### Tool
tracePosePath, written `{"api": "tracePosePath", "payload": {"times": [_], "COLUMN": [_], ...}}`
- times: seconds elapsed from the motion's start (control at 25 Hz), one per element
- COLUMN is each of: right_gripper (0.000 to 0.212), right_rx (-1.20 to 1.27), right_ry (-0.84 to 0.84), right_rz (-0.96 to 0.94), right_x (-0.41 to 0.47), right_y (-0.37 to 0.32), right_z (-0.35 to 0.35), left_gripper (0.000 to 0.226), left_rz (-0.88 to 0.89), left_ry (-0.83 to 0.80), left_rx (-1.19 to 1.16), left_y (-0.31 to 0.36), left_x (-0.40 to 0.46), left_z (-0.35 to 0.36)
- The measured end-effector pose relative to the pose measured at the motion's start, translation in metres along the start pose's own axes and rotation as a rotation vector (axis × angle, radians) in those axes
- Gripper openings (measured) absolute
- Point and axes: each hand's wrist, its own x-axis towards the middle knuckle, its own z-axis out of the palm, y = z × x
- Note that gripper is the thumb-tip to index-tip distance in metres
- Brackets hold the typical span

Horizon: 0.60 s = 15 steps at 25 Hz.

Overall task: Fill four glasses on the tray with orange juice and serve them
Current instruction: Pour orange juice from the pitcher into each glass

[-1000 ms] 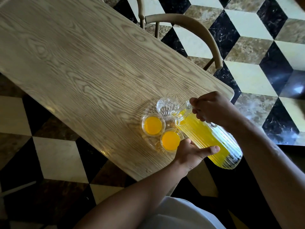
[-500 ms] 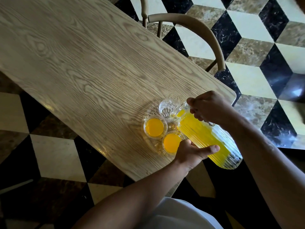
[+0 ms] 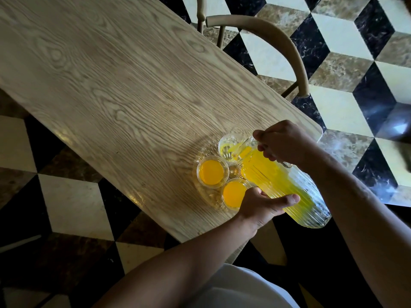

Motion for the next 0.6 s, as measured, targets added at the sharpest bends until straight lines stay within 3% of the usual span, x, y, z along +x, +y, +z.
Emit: {"api": "tracePosePath", "payload": {"times": [0.28, 0.6], "right_gripper": [0.046, 0.045], "right_rx": [-0.001, -0.049], "right_ry": [0.005, 0.0], "right_rz": [0.021, 0.038], "right_x": [0.0049, 0.0041], "right_y": [0.0011, -0.0052], "right_z": [0.0038, 0.0046], "left_gripper": [0.086, 0.081], "left_rz": [-0.023, -0.029], "left_ry": [0.025, -0.008], "left_rx": [-0.006, -0.125], "left_y": [-0.0044, 0.004], "left_x": [0.005, -0.0014], "left_z": [-0.0029, 0.0005]}}
